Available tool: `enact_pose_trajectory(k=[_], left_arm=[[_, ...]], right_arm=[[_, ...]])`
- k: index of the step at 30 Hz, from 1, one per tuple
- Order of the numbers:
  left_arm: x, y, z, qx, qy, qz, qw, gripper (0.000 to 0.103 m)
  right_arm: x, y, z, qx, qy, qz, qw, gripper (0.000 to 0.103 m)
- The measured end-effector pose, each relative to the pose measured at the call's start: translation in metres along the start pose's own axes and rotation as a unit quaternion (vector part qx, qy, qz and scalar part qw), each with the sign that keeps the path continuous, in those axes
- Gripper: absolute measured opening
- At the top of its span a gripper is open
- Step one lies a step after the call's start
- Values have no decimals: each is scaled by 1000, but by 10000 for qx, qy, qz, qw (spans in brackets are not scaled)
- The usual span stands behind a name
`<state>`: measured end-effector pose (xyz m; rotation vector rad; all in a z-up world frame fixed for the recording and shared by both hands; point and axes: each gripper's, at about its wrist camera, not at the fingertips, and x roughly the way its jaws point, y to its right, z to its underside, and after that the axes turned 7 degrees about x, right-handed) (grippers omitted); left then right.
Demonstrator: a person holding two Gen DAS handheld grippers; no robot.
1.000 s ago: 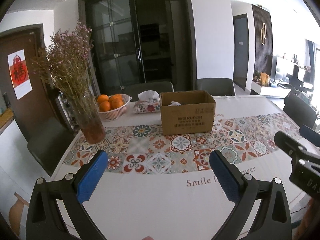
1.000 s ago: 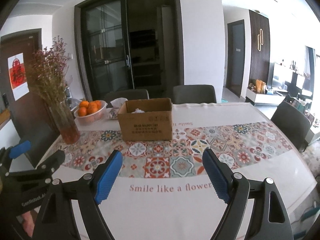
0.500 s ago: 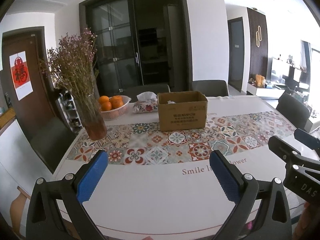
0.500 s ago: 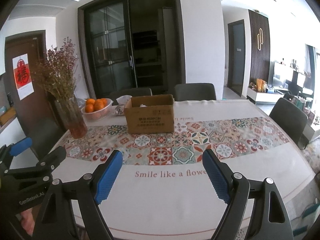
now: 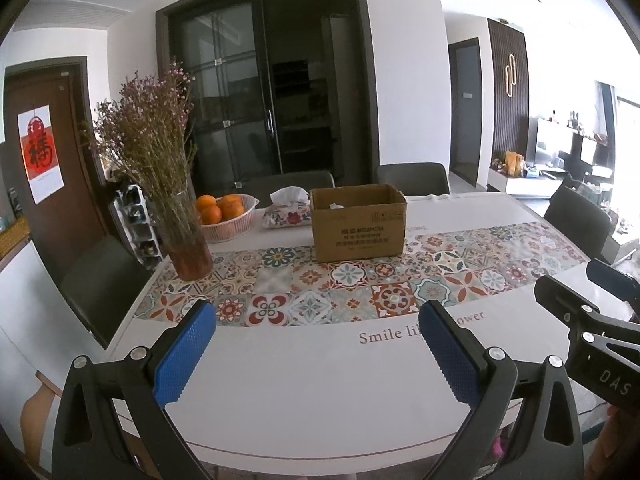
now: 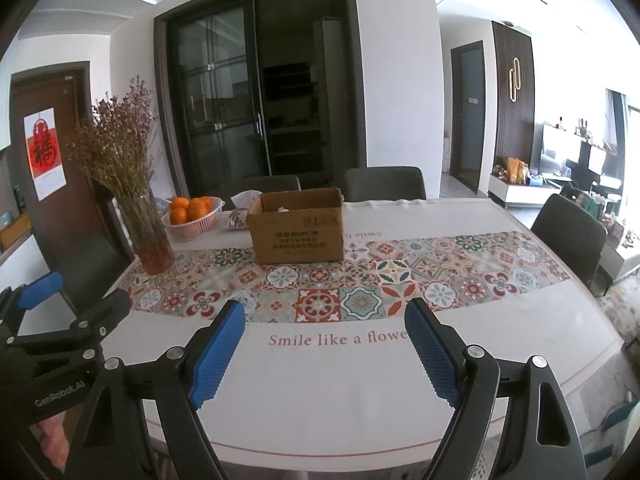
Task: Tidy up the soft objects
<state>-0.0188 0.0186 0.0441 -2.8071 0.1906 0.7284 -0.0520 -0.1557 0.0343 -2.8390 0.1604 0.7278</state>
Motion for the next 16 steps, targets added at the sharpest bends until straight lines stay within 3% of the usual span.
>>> enact_pose_trajectory(k=[16], left_arm=[[-3,3,3,-12,-50,71,10000,103]], right_arm=[[-3,4,2,40,-41,-1,10000,83]])
